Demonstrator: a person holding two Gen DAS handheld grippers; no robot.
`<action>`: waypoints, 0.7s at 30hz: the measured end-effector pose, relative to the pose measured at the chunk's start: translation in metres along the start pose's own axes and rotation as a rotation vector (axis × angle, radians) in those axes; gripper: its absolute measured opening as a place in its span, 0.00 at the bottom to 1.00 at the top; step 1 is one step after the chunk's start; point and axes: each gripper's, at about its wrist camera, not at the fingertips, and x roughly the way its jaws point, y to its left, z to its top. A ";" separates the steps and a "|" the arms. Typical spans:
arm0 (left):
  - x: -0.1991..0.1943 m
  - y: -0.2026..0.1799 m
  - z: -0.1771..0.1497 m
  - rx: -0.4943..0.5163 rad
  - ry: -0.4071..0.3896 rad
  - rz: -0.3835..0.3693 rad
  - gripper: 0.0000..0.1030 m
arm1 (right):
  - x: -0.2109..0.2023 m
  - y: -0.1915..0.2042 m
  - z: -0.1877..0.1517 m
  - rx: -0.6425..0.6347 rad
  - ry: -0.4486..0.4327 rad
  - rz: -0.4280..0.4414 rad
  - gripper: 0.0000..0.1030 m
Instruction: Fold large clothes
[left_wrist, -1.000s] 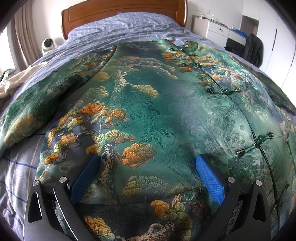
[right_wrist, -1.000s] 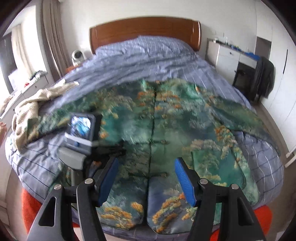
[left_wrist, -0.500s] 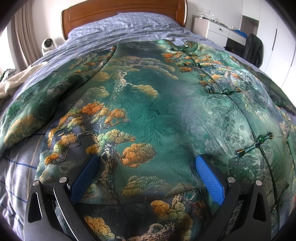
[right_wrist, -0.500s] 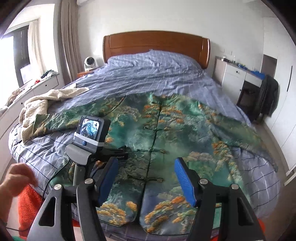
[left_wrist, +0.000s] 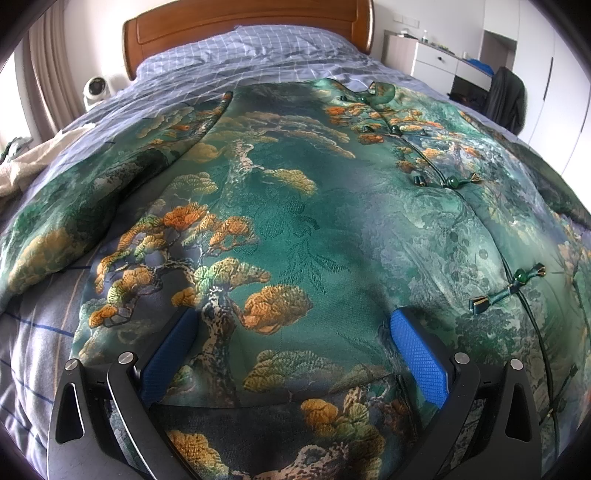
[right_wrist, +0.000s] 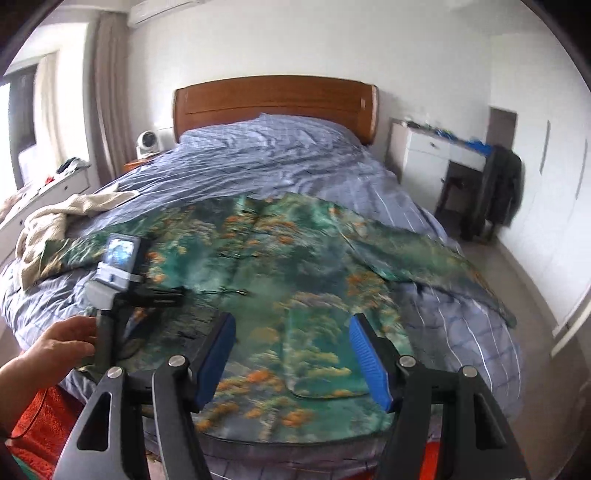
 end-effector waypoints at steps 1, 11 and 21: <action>-0.001 0.000 0.000 0.002 0.001 0.002 1.00 | 0.003 -0.008 -0.003 0.019 0.002 0.000 0.69; 0.004 -0.002 0.001 0.001 0.004 0.006 1.00 | 0.032 -0.100 -0.033 0.217 -0.018 -0.027 0.75; -0.030 -0.007 0.004 -0.012 0.038 0.002 0.99 | 0.049 -0.189 -0.058 0.493 -0.044 -0.040 0.75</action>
